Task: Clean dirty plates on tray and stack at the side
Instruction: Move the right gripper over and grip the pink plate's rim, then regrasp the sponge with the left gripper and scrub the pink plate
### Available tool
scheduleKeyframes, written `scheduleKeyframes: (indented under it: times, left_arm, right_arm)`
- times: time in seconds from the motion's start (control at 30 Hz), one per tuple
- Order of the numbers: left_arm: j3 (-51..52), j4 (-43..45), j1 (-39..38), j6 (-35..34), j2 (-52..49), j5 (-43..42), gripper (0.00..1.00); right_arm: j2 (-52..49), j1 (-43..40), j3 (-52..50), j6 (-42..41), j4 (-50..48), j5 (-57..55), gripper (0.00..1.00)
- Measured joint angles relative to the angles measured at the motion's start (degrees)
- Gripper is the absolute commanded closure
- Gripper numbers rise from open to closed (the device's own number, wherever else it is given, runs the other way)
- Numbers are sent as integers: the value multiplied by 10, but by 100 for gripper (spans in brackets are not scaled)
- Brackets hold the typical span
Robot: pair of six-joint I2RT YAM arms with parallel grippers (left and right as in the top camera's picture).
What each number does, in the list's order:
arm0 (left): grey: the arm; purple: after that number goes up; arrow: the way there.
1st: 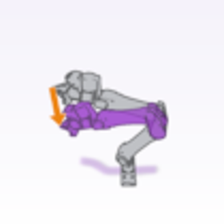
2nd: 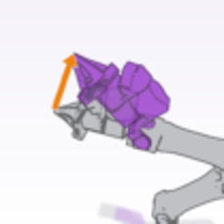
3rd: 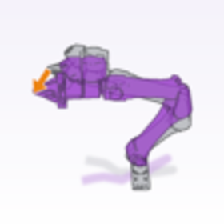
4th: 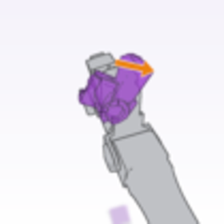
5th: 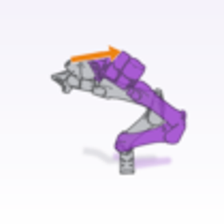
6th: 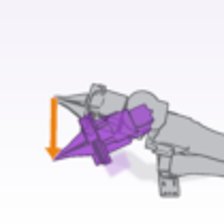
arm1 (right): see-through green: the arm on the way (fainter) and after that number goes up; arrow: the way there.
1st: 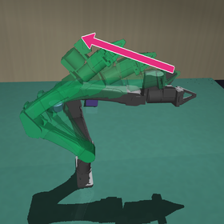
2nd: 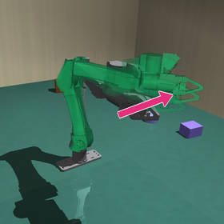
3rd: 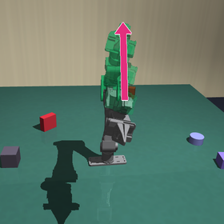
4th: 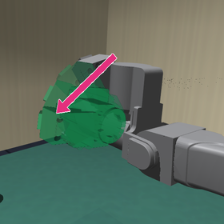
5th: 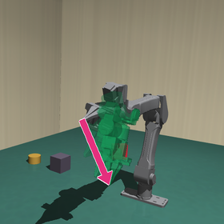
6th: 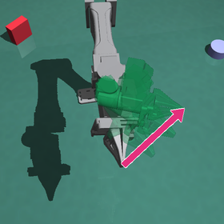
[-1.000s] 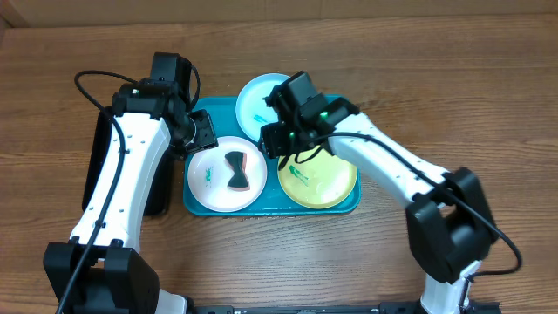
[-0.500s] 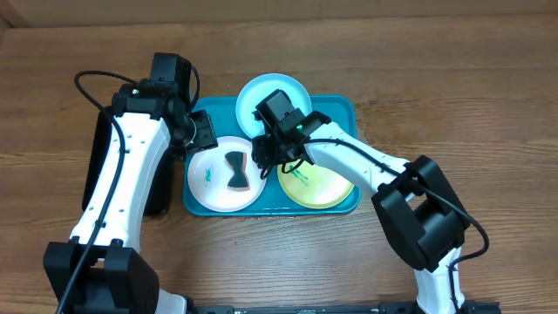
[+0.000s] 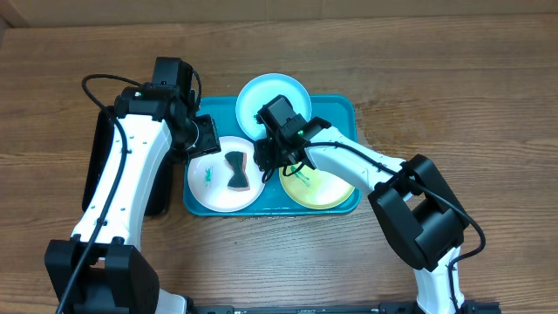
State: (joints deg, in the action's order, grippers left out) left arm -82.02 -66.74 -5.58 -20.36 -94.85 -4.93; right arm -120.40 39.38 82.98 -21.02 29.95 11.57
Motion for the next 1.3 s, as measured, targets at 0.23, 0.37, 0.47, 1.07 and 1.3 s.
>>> scheduleKeyframes:
  times: [0.23, 0.37, 0.47, 1.07, 1.3]
  left_arm:
    - [0, 0, 0, 0, 0, -4, 57]
    - [15, 15, 0, 7, 0, -5, 63]
    - [46, 53, 0, 13, 0, -24, 63]
    - [206, 257, -28, 18, 0, -104, 60]
    - [235, 299, -30, -12, 0, -72, 61]
  right_arm:
    - [0, 0, -23, 0, -29, 12, 60]
    - [0, 0, -27, -2, -30, 15, 70]
    - [0, 0, -28, -2, -29, 15, 81]
    - [0, 0, -32, -15, -30, 24, 92]
    - [0, 0, -32, -15, -30, 26, 92]
